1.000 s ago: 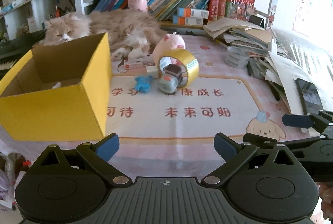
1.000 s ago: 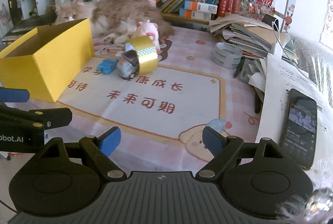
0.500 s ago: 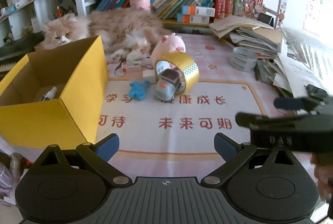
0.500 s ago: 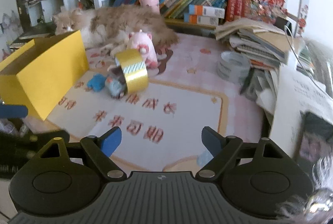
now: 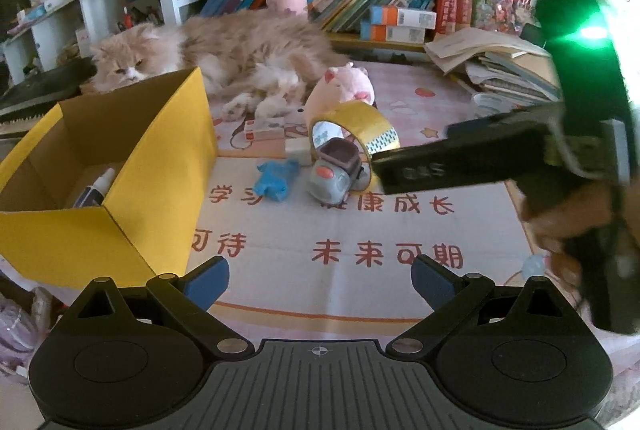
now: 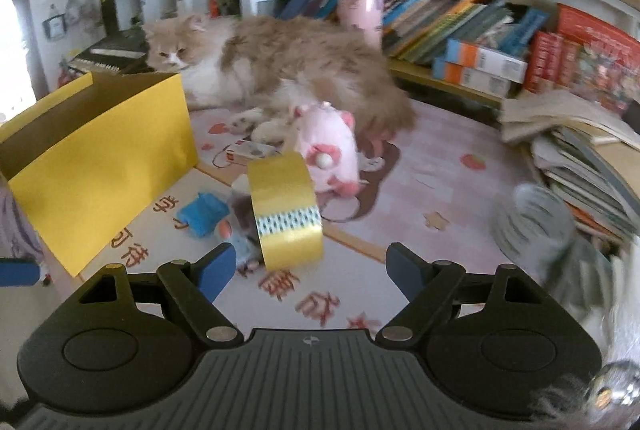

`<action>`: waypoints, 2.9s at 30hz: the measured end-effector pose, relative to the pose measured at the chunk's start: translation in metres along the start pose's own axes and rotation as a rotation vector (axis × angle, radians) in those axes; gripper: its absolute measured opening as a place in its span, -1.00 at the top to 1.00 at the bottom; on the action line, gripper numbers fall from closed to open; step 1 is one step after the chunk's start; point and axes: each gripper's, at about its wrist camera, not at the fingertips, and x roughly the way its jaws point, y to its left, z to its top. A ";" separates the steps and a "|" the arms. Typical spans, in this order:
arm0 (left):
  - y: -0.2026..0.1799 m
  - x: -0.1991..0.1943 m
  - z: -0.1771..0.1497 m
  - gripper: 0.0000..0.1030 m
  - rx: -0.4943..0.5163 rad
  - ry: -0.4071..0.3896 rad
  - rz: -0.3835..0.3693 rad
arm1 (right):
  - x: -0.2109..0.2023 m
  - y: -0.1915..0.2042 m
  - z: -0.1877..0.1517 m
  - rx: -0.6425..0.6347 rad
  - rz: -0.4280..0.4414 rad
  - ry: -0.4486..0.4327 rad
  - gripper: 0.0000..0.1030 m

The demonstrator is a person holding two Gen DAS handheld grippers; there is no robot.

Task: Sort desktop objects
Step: 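Grasp the yellow tape roll with the right gripper, then grasp the grey toy car with the left gripper while the right gripper holds the tape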

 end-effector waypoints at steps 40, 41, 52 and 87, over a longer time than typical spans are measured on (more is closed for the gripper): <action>-0.046 0.045 0.018 -0.93 0.136 0.046 -0.095 | -0.053 -0.068 -0.005 0.304 0.073 -0.019 0.25; -0.048 0.046 0.016 -0.93 0.145 0.050 -0.097 | -0.054 -0.067 -0.005 0.288 0.060 -0.025 0.25; -0.030 0.057 0.007 -0.90 0.145 0.043 0.010 | -0.060 -0.066 -0.019 0.238 -0.002 0.003 0.25; 0.006 0.013 0.018 -0.19 -0.135 -0.001 -0.102 | -0.093 -0.020 -0.047 0.159 0.000 0.024 0.25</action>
